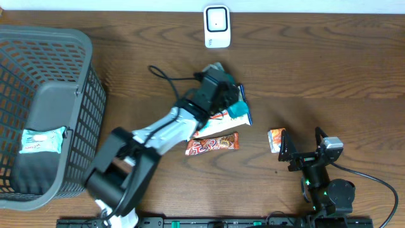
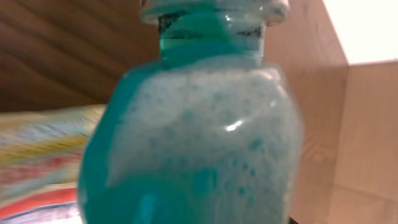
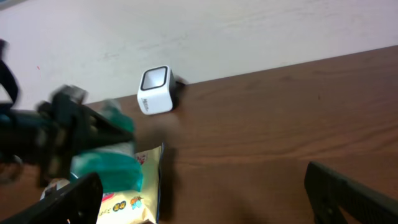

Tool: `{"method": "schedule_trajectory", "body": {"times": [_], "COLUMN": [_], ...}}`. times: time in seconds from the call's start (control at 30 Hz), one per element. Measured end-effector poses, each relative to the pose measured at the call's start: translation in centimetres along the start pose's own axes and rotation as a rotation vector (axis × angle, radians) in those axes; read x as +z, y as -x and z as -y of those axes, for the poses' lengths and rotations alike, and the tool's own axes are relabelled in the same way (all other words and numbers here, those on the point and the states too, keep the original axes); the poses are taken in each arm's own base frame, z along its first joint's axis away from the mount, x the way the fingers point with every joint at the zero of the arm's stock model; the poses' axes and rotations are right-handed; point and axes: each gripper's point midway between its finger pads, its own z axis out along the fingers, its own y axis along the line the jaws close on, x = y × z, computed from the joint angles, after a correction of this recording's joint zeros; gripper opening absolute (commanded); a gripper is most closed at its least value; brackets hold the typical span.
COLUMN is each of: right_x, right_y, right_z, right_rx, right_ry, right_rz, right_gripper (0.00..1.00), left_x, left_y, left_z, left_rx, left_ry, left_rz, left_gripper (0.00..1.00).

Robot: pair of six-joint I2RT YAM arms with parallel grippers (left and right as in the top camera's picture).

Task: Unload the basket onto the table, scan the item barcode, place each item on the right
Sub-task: 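Carry the bottle right and release it on the yellow bag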

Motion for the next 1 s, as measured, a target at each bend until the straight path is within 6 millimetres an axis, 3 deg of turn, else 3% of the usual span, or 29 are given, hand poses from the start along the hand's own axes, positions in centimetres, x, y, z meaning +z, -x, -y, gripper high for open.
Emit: {"method": "schedule_trajectory", "body": {"times": [0.1, 0.2, 0.33, 0.4, 0.5, 0.77, 1.0], "right_x": [0.0, 0.0, 0.0, 0.0, 0.0, 0.0, 0.0], "right_y": [0.0, 0.0, 0.0, 0.0, 0.0, 0.0, 0.0], "right_z": [0.0, 0.0, 0.0, 0.0, 0.0, 0.0, 0.0], "right_rx": [0.000, 0.000, 0.000, 0.000, 0.000, 0.000, 0.000], "right_ry": [0.000, 0.000, 0.000, 0.000, 0.000, 0.000, 0.000], "right_rz": [0.000, 0.000, 0.000, 0.000, 0.000, 0.000, 0.000], "right_gripper": [0.99, 0.99, 0.99, 0.99, 0.99, 0.99, 0.99], "left_x": [1.3, 2.0, 2.5, 2.6, 2.6, 2.1, -1.3], "left_y": [-2.1, -3.7, -5.3, -5.9, -6.2, -6.1, -5.3], "left_z": [-0.6, -1.1, -1.9, -2.3, -2.0, -2.3, -2.1], "left_rx": [0.022, 0.041, 0.066, 0.083, 0.090, 0.100, 0.219], "left_ry": [0.021, 0.048, 0.091, 0.113, 0.112, 0.146, 0.209], "left_rz": [-0.029, -0.046, -0.049, -0.048, -0.043, -0.042, -0.041], "left_gripper": [0.22, 0.24, 0.36, 0.49, 0.63, 0.79, 0.94]}}
